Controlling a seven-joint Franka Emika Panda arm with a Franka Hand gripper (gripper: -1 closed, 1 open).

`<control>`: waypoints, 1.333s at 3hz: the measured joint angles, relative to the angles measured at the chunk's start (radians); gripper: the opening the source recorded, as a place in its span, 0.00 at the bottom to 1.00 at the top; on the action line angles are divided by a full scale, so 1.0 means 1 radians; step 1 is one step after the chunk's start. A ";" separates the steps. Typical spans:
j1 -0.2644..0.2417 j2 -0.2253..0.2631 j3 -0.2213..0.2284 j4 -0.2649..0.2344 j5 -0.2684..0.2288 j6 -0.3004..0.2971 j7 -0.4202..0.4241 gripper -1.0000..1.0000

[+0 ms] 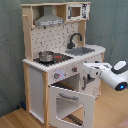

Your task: Play with the kitchen

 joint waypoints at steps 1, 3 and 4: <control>-0.002 0.000 -0.039 -0.047 -0.062 0.069 0.000 1.00; -0.043 0.003 -0.059 -0.090 -0.183 0.235 0.000 1.00; -0.096 0.003 -0.059 -0.105 -0.235 0.311 0.018 1.00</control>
